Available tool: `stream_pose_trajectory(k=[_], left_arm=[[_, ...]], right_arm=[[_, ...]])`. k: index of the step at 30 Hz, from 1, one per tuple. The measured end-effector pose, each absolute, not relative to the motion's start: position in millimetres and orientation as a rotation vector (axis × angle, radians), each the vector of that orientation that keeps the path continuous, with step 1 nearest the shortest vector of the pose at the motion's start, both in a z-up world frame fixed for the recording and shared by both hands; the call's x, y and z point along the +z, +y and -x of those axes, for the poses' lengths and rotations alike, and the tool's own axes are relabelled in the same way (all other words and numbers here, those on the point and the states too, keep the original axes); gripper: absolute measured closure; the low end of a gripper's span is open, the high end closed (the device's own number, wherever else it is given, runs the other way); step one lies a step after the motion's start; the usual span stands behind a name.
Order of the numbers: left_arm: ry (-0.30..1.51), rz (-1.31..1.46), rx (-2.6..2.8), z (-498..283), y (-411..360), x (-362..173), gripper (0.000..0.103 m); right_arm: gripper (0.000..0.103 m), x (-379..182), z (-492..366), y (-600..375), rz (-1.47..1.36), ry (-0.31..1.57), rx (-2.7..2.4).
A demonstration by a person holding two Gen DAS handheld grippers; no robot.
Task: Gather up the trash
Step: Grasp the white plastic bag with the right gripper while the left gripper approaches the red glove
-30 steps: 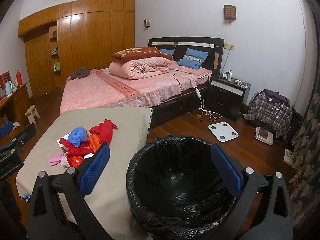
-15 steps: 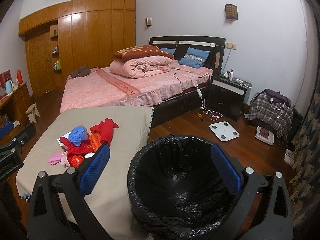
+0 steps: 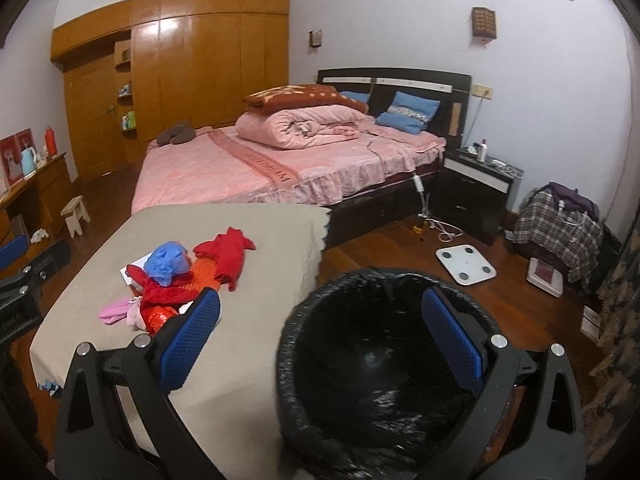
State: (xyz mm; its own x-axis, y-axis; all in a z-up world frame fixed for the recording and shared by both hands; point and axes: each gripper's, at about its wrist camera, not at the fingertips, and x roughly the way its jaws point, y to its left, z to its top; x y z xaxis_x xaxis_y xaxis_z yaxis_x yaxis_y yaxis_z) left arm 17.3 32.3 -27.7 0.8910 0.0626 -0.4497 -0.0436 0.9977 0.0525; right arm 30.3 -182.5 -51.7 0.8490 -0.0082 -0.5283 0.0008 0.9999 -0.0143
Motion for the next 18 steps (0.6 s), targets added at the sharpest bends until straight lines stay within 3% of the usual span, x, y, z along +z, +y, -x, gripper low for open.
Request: stream_pose_trajectory(k=[11,16,18], left_arm=[[0.555,-0.035,0.175,-44,89,-82,0.006],[0.576,-0.034,0.188,-62,106,-105,0.006],[0.579,-0.024,0.183,-69,110,-112,0.006]], right_arm=[[0.006,-101,-81,-124,0.024,0.627,0.146],[0.019,-128,-112,-101,0.051,0.678,0.183],[0.020,-142,-125,-91,0.057,0.704,0.207]])
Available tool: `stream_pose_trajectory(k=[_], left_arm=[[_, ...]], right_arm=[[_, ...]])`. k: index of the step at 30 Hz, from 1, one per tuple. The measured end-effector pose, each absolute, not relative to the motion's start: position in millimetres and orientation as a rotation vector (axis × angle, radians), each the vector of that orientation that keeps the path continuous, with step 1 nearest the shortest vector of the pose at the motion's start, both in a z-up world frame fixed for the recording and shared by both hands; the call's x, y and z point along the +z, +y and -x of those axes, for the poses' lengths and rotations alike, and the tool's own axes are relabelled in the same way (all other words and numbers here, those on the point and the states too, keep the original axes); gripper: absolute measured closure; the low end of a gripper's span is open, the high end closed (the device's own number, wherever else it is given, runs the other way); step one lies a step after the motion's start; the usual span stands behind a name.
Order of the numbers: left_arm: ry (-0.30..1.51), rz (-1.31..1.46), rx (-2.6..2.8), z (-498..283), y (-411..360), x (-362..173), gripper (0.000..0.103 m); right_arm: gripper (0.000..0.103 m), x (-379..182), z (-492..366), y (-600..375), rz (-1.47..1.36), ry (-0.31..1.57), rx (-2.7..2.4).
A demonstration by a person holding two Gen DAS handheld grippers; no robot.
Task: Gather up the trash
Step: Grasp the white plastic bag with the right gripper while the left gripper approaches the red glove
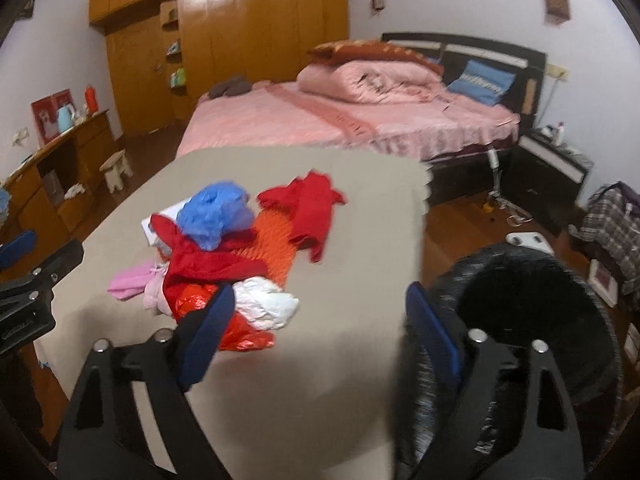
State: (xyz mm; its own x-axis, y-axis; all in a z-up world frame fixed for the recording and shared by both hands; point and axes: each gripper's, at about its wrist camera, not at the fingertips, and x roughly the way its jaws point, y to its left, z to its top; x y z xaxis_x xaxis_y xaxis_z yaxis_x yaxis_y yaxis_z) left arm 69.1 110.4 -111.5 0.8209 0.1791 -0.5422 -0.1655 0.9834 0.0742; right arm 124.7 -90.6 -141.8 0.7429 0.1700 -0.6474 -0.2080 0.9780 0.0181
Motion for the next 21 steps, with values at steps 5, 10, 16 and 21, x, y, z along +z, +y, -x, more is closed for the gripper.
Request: stream_pose_trajectory(k=[5,10,16,21], left_arm=[[0.604,-0.014,0.175,-84,116,-125,0.006],[0.616,-0.008,0.177,-91,120,-135,0.006],[0.632,0.011,0.179,-96,125,-142,0.006],[0.640,0.019,0.171,-99,125,-144,0.006]], right_arm=[[0.021,-170,-148,-73,0.083,0.752,0.221],[0.021,-189,-164,-65,0.086,0.790,0.232],[0.029,-201,-170,-52,0.111,0.826,0.284],[0.062,-210,-178,-48,0.065,0.882,0.386]])
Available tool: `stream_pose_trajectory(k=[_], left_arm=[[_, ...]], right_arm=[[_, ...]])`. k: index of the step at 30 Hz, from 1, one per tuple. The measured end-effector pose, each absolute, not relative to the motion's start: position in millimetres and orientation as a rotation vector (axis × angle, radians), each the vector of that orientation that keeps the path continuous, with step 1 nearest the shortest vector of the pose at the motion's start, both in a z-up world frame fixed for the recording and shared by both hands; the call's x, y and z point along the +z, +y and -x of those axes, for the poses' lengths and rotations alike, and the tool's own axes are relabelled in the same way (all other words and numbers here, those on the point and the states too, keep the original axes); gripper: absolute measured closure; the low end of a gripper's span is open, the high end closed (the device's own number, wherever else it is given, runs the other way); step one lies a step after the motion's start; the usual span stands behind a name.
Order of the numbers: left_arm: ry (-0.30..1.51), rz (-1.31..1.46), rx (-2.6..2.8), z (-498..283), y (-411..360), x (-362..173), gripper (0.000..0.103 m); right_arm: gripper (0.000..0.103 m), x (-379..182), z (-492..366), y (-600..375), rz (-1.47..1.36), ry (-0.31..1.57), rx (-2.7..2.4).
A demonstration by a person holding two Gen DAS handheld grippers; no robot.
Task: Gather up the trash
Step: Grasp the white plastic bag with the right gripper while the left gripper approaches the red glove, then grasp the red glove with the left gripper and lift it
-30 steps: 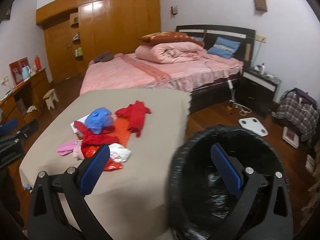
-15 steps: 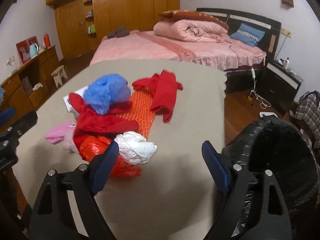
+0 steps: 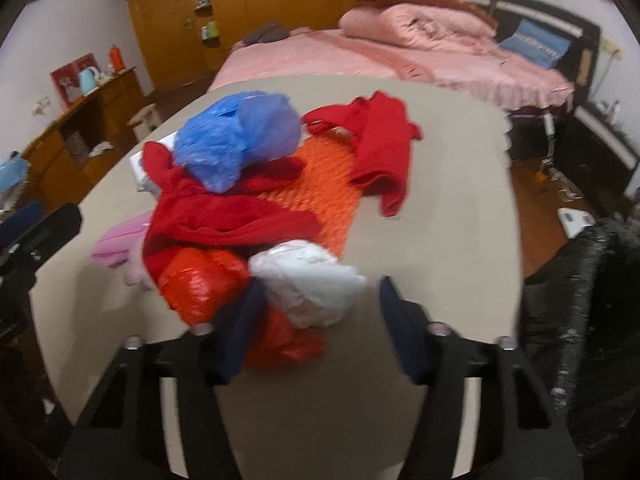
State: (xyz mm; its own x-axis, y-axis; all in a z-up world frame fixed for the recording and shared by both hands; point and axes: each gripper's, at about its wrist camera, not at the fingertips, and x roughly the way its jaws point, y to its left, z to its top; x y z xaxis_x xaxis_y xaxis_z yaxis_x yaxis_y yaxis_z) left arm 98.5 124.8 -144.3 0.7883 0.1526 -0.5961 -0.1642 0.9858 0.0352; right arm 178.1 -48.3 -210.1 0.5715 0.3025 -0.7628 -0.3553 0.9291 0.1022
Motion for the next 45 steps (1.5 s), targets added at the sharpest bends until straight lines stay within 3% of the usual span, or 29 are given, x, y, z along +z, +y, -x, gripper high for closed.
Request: stream_pose_trajectory(k=[3,9,21,24,26,31,45], left_arm=[[0.645,0.021,0.157,-100,121,-144,0.006],[0.647,0.031,0.108,-102,107,-143,0.006],[0.683,-0.012,-0.027,-131,58,-159,0.037],[0.711,-0.020,-0.027,-137,51,-168,0.051],[0.723,-0.003,-0.032,-139,51,-173,0.070],[0.700,0.020,-0.055,-135,52,-169,0.098],[0.469,0.069,-0.061,-99,57,-71,0.098]], right_arm=[[0.074,-206,-176,-46,0.066,0.879,0.424],[0.076,-188,-166,-64,0.039,0.840,0.413],[0.076,-172,-172,-99,0.010,0.794,0.350],[0.076,-170,-172,-103,0.009,0.789,0.348],[0.075,-169,-171,-105,0.007,0.789,0.349],[0.075,-168,-167,-106,-0.001,0.793,0.347],[0.075,-116,-149,-118,-0.037,0.675,0.357]])
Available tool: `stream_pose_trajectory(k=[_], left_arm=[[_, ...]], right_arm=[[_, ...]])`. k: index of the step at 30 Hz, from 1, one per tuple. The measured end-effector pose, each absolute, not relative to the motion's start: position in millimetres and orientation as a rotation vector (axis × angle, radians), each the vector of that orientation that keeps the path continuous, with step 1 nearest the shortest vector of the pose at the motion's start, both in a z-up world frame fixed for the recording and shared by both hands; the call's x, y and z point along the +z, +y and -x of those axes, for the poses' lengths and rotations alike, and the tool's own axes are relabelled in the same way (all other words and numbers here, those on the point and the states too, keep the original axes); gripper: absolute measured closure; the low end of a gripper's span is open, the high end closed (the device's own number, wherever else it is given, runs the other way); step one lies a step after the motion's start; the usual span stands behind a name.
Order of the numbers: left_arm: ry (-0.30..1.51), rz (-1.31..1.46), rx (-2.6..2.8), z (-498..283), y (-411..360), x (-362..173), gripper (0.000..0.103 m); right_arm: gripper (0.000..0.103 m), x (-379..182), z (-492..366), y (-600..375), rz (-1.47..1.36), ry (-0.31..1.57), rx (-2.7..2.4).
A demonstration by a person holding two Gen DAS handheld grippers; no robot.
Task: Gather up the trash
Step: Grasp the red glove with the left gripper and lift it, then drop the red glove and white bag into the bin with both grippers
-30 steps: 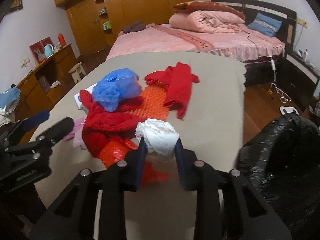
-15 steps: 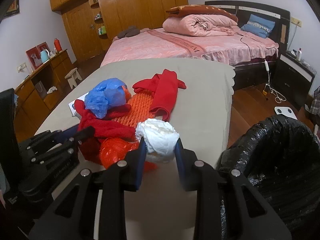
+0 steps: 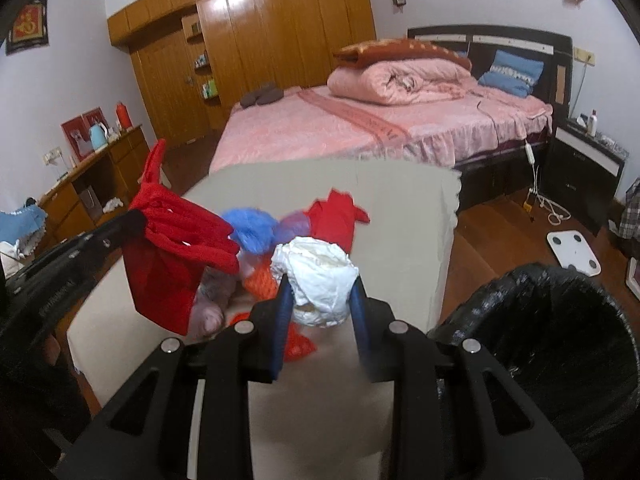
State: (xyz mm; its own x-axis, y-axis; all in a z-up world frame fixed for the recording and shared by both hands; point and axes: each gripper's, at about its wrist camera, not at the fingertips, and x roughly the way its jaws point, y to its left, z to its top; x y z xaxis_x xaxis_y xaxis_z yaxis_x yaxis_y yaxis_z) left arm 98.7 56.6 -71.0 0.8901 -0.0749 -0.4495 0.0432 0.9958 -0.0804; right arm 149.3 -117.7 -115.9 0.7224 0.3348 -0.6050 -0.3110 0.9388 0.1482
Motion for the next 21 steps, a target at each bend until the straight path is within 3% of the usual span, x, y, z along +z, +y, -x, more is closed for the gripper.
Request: stream_pose_trajectory(k=[10,21], left_arm=[[0.418,0.047,-0.197,-90,8,-35,0.098],[0.462,0.035,-0.443,-97,-83,-40,0.098]], right_arm=[[0.076,-78,-121,-163,-0.062,0.589,0.286],[0.075,-92,-85,-261,-0.085,0.624,0.044]])
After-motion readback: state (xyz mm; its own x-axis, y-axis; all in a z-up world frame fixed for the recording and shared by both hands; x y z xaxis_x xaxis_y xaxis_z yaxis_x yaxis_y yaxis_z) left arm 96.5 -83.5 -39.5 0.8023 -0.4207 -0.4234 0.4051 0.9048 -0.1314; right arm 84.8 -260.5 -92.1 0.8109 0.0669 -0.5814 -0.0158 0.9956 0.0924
